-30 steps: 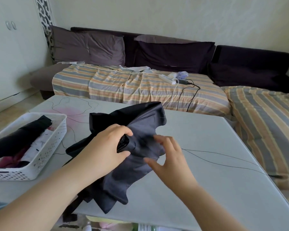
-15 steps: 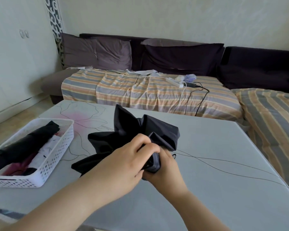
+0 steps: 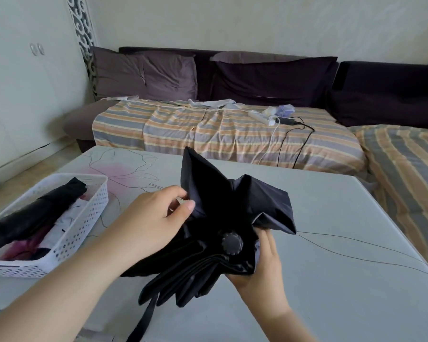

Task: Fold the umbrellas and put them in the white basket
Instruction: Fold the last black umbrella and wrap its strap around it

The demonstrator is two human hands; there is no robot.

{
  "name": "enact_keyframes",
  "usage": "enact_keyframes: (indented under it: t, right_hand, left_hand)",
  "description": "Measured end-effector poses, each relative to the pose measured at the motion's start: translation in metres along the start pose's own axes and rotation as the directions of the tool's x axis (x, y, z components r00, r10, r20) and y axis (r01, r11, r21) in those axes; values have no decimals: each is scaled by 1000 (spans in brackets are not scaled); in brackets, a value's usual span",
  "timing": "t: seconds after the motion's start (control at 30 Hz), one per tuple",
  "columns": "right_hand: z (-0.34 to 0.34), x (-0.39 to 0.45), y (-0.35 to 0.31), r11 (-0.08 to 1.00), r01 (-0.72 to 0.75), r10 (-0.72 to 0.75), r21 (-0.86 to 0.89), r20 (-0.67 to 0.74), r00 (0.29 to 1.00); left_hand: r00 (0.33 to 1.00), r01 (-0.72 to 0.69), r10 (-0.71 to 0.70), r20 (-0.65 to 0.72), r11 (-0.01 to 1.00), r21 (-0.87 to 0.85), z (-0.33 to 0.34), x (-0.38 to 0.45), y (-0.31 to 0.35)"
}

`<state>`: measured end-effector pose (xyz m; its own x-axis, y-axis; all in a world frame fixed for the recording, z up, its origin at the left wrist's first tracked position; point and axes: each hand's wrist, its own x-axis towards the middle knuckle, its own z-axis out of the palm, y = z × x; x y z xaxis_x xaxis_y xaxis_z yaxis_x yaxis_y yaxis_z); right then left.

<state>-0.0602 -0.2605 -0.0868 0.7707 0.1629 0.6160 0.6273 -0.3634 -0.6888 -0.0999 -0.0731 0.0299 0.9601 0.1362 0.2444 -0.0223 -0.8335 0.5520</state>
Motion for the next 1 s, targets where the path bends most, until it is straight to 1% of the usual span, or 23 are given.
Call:
enact_keyframes:
  t: [0.1,0.2,0.3,0.4,0.43,0.53,0.6,0.7,0.73,0.83,0.9,1.0]
  right_hand:
    - [-2,-1,1,999,-25,24,38,11,1000]
    - [2,-5,1,999,-12,12,45,5,1000]
    - [3,-7,-3,999,12,-12,45,-10,1000]
    - [-1,-5,-6,997,76,-76,5,-32,997]
    - [-3,-4,-7,997,77,-77,8,-44,996]
    - [-6,-4,-9,997,26,-21,73,-73,997]
    - [-8,-4,-8,994,-11,20,108,-87,996]
    - [-13,-2,-5,980,-80,98,182,-92,991]
    - [-15,-2,-5,976,-93,113,197,-93,989]
    - [-17,-2,-7,971,-113,132,211,-74,989]
    - [-17,-3,-7,969,-131,147,210,-63,987]
    - [-17,-3,-10,963,-143,153,227,-27,988]
  left_hand:
    - [996,-89,89,-14,996,8,11,-7,12]
    - [989,-142,146,31,983,-116,20,-13,30]
    - [982,-161,177,70,968,-191,26,-18,41]
    - [973,-172,208,100,944,-282,32,-26,38]
    - [966,-201,236,103,942,-270,34,-30,36]
    - [946,-272,301,121,940,-208,38,-39,32]
    - [952,-237,277,128,936,-261,37,-41,29]
    - [975,-103,183,128,878,-467,32,-37,26]
    - [978,-96,172,117,870,-483,31,-35,26]
    - [976,-143,194,98,914,-379,30,-28,28]
    - [972,-169,214,95,922,-349,29,-26,32]
    - [976,-198,215,29,938,-284,30,-23,36]
